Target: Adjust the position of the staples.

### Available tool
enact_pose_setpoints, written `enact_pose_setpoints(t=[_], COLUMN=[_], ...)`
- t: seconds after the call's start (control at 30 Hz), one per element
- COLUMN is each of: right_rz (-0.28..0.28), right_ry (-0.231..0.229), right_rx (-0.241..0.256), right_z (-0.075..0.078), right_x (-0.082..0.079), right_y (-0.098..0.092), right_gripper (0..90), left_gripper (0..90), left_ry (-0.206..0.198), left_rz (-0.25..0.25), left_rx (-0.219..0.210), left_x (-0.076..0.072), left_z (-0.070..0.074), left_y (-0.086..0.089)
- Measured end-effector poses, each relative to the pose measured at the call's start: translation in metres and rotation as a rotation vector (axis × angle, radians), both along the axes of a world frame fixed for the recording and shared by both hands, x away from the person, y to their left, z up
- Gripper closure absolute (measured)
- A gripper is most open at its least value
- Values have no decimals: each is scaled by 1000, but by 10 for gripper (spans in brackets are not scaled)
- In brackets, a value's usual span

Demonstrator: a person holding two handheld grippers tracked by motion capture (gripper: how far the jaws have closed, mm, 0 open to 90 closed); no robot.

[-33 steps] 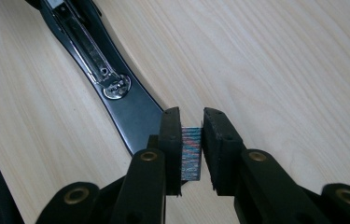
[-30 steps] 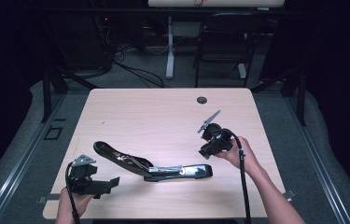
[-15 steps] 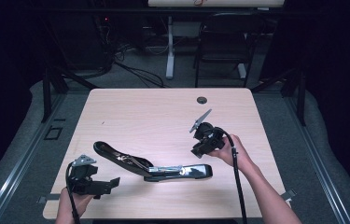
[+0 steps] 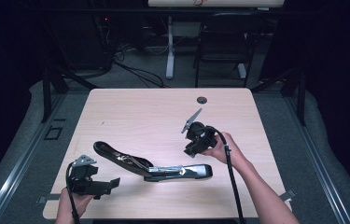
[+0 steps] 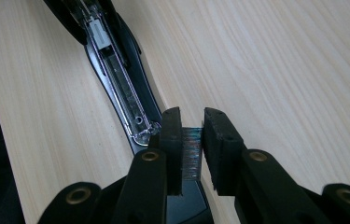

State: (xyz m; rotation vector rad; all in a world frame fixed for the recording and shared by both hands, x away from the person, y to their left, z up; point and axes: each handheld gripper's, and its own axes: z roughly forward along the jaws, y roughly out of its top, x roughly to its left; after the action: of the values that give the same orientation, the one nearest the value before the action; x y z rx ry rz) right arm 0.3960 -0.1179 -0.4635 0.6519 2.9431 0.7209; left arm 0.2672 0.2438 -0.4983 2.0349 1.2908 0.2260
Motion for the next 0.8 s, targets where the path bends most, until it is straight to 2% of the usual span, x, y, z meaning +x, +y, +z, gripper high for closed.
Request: enact_pose_setpoints(t=[0.43, 0.8], right_rz=[86, 147], right_ry=[-5, 1], right_rx=[30, 26], right_z=[-1, -5], right_x=[-2, -6], right_y=[19, 34], right_gripper=[781, 781], left_gripper=[1, 1], left_ry=[2, 2], left_rz=[-5, -11], left_rx=[0, 1], left_x=[0, 0], left_z=[0, 0], left_y=[-1, -1])
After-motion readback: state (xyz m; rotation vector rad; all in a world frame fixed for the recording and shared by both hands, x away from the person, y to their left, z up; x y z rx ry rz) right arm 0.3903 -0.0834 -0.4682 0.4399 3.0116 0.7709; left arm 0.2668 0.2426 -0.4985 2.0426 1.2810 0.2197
